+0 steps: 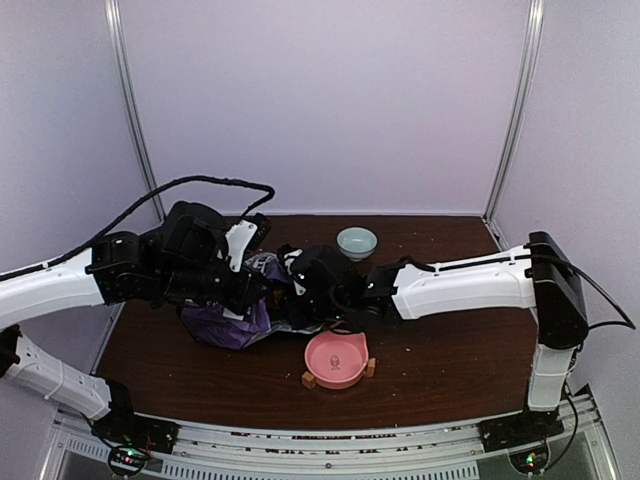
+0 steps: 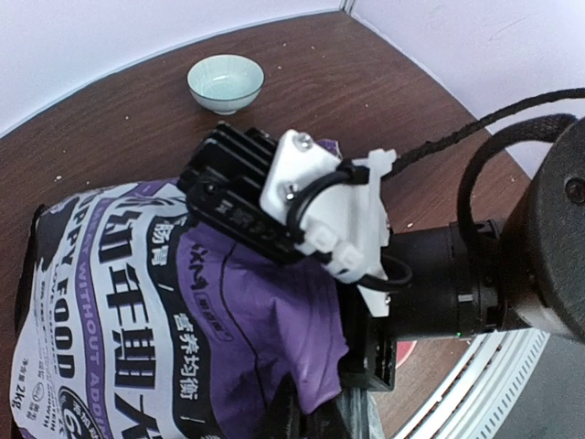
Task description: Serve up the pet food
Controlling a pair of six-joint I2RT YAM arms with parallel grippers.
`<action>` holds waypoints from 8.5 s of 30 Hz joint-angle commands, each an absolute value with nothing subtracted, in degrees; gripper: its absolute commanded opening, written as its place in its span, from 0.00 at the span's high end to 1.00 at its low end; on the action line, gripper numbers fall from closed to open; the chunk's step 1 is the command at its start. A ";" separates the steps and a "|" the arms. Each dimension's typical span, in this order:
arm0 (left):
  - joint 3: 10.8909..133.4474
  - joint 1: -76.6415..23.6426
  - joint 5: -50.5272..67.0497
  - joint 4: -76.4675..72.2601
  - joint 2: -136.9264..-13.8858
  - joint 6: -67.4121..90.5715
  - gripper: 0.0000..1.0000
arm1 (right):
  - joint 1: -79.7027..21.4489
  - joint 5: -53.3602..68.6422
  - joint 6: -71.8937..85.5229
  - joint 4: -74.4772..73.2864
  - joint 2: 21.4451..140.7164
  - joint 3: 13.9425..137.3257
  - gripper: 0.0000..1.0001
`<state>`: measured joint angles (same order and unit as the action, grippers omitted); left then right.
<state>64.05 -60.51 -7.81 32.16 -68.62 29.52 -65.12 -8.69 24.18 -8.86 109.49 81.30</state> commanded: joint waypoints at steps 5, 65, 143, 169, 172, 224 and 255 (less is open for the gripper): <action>63.13 -60.73 -6.00 22.04 -69.40 29.33 1.00 | -64.55 10.23 25.00 -8.78 114.01 82.29 0.88; 59.95 -60.03 -15.98 25.17 -62.02 31.29 1.00 | -51.11 30.03 74.44 27.82 80.51 47.20 0.88; 64.90 -55.99 -23.07 29.30 -63.90 36.69 1.00 | -40.25 24.71 72.41 21.36 61.20 31.28 0.88; 65.01 -55.90 -23.20 29.62 -63.67 36.30 1.00 | -40.32 21.79 58.24 5.77 70.34 39.25 0.88; 64.97 -55.90 -23.20 29.75 -63.55 36.25 1.00 | -40.34 21.21 56.84 3.99 70.90 40.44 0.88; 65.00 -55.90 -22.96 29.79 -62.99 35.75 1.00 | -50.24 3.95 33.01 -26.91 81.25 65.78 0.88; 63.32 -55.90 -16.82 26.46 -62.68 34.86 1.00 | -53.56 15.26 34.65 -14.33 58.98 63.59 0.87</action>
<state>63.33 -56.29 -18.57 31.27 -64.01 35.44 -52.64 9.91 33.04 -20.32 61.36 64.23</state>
